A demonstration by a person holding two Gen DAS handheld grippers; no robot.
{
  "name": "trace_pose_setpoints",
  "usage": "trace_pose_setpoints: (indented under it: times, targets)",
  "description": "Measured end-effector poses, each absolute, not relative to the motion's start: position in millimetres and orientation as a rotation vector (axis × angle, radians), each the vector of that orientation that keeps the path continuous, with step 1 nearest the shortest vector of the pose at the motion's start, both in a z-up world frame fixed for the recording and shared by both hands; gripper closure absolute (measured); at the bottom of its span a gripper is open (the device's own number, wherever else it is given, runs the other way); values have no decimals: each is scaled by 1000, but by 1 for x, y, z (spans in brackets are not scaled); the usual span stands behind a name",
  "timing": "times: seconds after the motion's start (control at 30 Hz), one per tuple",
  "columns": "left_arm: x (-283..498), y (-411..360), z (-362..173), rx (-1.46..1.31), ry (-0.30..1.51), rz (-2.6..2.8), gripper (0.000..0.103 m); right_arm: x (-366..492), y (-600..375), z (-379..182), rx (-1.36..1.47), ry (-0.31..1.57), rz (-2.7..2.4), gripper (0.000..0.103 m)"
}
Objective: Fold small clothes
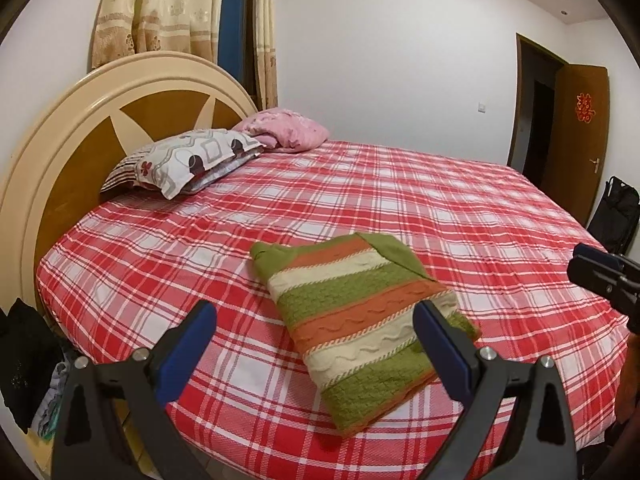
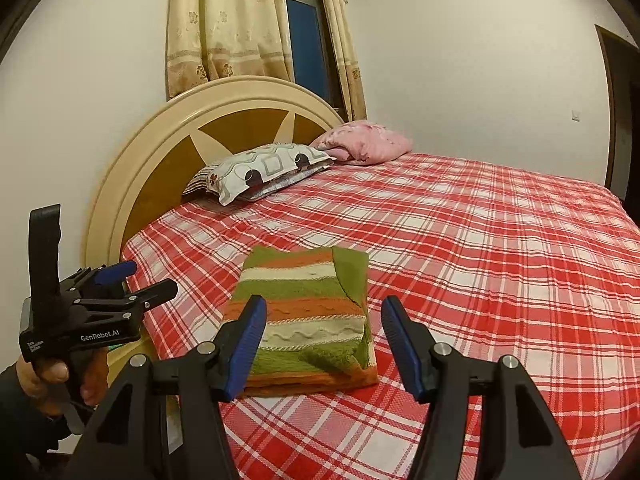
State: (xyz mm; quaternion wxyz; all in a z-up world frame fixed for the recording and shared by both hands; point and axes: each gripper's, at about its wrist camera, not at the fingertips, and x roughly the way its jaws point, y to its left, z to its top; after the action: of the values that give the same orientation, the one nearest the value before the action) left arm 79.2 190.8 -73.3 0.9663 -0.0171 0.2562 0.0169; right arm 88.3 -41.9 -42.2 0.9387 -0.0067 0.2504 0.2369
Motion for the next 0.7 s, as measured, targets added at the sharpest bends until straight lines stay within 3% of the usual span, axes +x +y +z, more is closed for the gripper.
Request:
trace_pose_setpoints:
  times: [0.7]
  targets:
    - [80, 191, -75, -67, 539, 28, 2, 90, -47, -43, 7, 552, 474, 42]
